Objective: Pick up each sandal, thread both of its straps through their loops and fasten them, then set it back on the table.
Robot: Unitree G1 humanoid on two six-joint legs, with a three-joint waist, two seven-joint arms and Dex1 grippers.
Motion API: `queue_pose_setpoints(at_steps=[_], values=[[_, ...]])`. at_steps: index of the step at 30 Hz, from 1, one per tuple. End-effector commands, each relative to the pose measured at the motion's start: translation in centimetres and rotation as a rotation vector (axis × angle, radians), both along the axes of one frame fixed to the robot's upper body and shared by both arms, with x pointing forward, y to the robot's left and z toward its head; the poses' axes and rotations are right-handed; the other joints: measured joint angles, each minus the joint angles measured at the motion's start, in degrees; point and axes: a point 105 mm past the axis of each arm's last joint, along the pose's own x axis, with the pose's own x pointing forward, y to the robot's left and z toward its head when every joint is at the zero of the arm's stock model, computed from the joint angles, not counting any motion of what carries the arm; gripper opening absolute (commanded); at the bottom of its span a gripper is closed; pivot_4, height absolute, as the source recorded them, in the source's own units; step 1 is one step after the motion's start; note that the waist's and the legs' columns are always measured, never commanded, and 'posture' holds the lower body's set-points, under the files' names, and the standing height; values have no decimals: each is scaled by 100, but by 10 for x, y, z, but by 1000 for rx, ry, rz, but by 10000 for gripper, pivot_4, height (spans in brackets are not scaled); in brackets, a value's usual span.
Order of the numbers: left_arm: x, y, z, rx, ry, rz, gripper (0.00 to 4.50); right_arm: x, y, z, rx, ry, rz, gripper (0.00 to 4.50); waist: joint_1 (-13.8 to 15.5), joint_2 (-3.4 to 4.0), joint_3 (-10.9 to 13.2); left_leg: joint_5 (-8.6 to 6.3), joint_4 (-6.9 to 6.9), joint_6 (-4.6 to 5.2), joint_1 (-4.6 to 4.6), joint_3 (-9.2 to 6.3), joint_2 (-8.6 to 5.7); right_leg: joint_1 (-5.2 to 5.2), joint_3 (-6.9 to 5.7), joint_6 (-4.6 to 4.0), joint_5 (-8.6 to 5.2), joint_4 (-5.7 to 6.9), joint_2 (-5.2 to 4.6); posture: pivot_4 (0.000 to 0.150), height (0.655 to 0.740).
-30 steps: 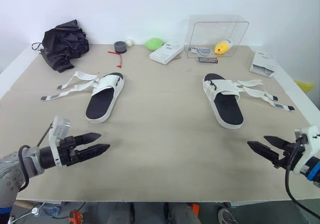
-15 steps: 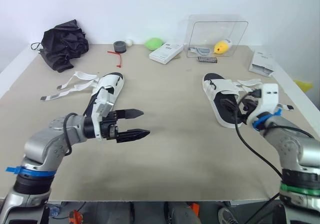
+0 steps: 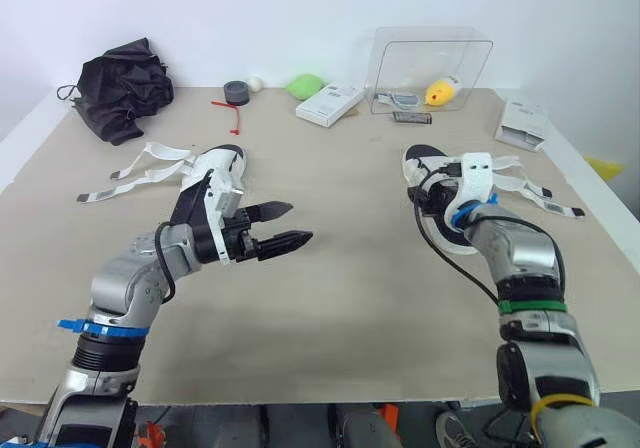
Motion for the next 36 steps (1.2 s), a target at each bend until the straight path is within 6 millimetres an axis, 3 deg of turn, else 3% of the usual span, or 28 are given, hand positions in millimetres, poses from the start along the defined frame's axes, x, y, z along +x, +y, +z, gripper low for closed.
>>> queue_pose_setpoints(at_steps=[1, 6, 7, 9, 16, 21, 25, 30, 34, 36], values=[[-7, -3, 10, -11, -46, -9, 45000, 13, 4, 22, -35, -94, -4, 44538, 2, 0, 0, 1, 0, -1, 0, 0, 1, 1, -2, -1, 1, 0, 2, 1500, 7400], [-10, 0, 6, 1, -30, 20, 45000, 24, 17, 12, -110, -104, 6, 44538, -7, 0, 0, 1, 0, -1, -1, 3, 0, -1, 6, 2, 1, 0, -1, 1500, 7400], [-11, 1, 5, 2, -28, 24, 45000, 24, 18, 8, -124, -100, 8, 42244, -7, 0, 0, 1, -1, -1, 0, 4, 1, -2, 7, 2, 2, 0, -1, 1500, 7400], [-12, 1, 6, -1, -26, 26, 45000, 25, 19, 3, -121, -97, 8, 36242, -4, 0, 0, 1, -1, -1, 1, 2, 2, -1, 6, 2, 2, 0, 0, 1500, 7400], [-13, 3, 6, 8, -19, 29, 45000, 25, 13, 0, -72, -118, 1, 1064, -4, -1, -1, 6, 7, -3, 6, 2, 3, 7, 5, 5, 15, 0, 1, 1500, 7400], [-19, 5, 4, 18, 1, -4, 45000, 23, 13, 4, 4, -145, 43, 411, -4, -1, -1, 8, 8, -2, 7, 3, 3, 6, 6, 4, 17, 0, 2, 1500, 7400], [-19, 11, 8, 16, 7, -8, 45000, 12, 36, 11, 75, -148, 266, 411, -7, -1, 0, 8, 4, -2, 6, 2, 5, 4, 5, 4, 16, 0, 5, 1500, 7400], [-28, 20, 27, -14, -13, -103, 45000, -42, 79, 21, 48, -115, 777, 411, -1, 9, 6, 6, -5, -1, 2, -5, 10, -2, 0, 0, 12, 0, 14, 1500, 7400], [-44, 29, 38, 23, -48, -222, 45000, -100, 102, 5, -47, 37, 1163, 411, 2, 19, 14, 4, -8, -1, 1, -11, 10, -3, -8, 4, 3, 0, 11, 1500, 7400], [-43, 37, 46, 72, -109, -228, 45000, -124, 106, -15, -177, 136, 1319, 411, 8, 19, 17, 3, -6, -2, 1, -11, 9, -3, -10, 8, -3, 0, 10, 1500, 7400]])
